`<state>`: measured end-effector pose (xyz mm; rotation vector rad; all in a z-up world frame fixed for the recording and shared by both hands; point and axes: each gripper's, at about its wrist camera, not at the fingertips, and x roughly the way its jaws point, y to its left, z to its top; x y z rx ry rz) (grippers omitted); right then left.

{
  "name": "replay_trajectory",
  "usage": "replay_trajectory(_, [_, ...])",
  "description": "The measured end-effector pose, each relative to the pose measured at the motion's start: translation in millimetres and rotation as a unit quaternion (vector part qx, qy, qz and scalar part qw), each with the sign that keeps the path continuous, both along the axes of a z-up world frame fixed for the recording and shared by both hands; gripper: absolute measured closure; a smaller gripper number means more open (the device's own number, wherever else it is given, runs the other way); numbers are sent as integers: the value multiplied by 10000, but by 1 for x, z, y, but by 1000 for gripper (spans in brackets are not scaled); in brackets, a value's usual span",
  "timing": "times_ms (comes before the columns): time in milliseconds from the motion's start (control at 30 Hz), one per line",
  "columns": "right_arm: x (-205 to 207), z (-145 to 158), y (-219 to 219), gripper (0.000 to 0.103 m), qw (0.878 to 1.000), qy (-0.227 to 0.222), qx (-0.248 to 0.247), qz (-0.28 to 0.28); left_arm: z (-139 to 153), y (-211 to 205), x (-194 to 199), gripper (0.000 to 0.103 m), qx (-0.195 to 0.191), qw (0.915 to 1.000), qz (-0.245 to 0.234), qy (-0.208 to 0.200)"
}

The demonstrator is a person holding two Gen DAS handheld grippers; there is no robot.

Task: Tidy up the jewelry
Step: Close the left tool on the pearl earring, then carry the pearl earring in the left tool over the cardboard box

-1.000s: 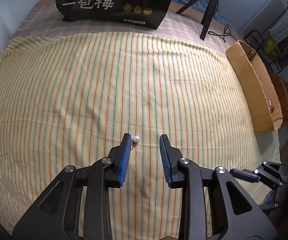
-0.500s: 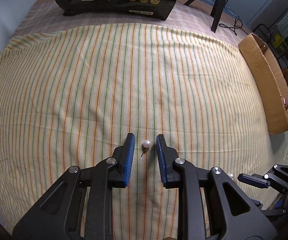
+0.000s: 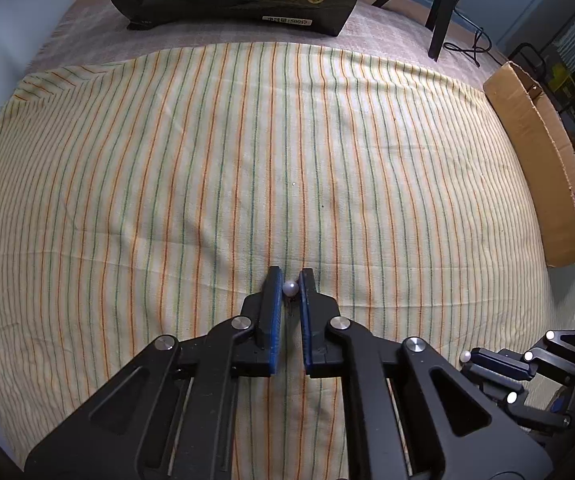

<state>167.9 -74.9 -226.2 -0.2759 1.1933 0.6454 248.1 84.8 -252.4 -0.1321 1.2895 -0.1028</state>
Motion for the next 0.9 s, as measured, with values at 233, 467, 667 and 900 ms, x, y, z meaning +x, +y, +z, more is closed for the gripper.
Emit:
replay_trajectory(233, [4, 16, -11, 101, 9994, -115, 262, -193, 18, 10, -3, 97, -220, 9995, 159, -177])
replay_trajectory(467, [5, 41, -22, 101, 9976, -376, 473, -329, 48, 8, -8, 97, -333, 9980, 139, -519])
replay_trajectory(667, [2, 70, -42, 101, 9941, -686, 646, -540, 79, -8, -11, 97, -426, 9949, 33, -909])
replay_trajectory(900, [10, 99, -82, 101, 9876, -962, 808, -938, 103, -41, -12, 97, -550, 9909, -215, -1207])
